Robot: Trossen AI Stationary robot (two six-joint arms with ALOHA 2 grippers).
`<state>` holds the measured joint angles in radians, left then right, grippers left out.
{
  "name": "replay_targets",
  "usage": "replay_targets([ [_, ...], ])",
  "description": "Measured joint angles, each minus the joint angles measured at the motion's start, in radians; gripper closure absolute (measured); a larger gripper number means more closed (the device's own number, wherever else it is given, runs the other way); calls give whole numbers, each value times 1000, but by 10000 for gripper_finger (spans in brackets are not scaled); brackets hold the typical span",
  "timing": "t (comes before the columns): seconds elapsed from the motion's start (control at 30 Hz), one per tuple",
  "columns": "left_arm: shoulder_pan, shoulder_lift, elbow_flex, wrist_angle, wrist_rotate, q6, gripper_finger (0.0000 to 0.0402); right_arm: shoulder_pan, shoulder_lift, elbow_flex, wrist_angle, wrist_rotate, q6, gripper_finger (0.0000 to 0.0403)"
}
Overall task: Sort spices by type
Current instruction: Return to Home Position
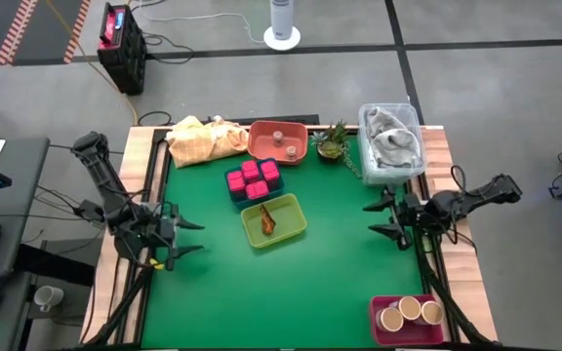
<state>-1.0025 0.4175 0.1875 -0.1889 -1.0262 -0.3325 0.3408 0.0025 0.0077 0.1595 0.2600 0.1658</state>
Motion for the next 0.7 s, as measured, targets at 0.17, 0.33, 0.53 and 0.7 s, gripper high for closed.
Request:
replay_targets([
  [0.17, 67, -10, 0, 5, 125, 75, 193, 0, 0, -1, -24, 0, 17, 112],
  [0.33, 125, -94, 0, -2, 221, 189, 218, 0, 0, -1, -53, 0, 18, 112],
  [0.53, 146, -323, 0, -86, 342, 258, 242, 0, 0, -2, -56, 0, 18, 112],
  [0.7, 146, -412, -2, -66, 421, 284, 258, 0, 0, -2, -56, 0, 18, 112],
])
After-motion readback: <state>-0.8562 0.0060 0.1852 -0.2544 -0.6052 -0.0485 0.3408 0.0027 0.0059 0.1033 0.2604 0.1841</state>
